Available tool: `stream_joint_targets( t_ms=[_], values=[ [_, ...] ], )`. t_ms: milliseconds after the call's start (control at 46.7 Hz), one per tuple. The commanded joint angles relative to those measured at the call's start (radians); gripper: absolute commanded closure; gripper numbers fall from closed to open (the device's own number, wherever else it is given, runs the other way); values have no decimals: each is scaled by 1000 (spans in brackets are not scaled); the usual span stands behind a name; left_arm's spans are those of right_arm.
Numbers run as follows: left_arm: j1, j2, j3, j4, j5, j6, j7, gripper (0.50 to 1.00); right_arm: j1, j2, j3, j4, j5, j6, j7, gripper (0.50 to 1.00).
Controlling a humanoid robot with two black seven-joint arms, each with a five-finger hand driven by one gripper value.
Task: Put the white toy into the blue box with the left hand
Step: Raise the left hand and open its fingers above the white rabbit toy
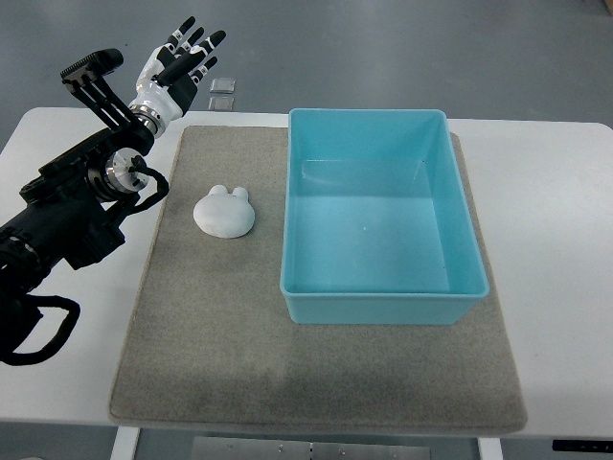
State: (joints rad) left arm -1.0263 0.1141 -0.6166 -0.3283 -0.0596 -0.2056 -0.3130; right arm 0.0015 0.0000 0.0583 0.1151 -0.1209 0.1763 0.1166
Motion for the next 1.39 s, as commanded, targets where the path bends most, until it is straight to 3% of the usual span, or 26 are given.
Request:
stream_joint_targets(
  t_ms=[0, 1006, 1198, 1370],
  values=[
    [0, 1, 0, 0, 0, 0, 0, 506, 0, 0, 0, 0, 0, 0, 0, 564],
    [0, 13, 15, -5, 7, 14, 0, 508, 0, 0, 0, 0, 0, 0, 0, 564],
    [2, 47, 21, -98, 11, 18, 3, 508, 0, 0, 0, 0, 1, 0, 0, 564],
    [-4, 76, 78, -118, 23, 46, 6, 508, 0, 0, 0, 0, 0, 0, 0, 564]
  ],
)
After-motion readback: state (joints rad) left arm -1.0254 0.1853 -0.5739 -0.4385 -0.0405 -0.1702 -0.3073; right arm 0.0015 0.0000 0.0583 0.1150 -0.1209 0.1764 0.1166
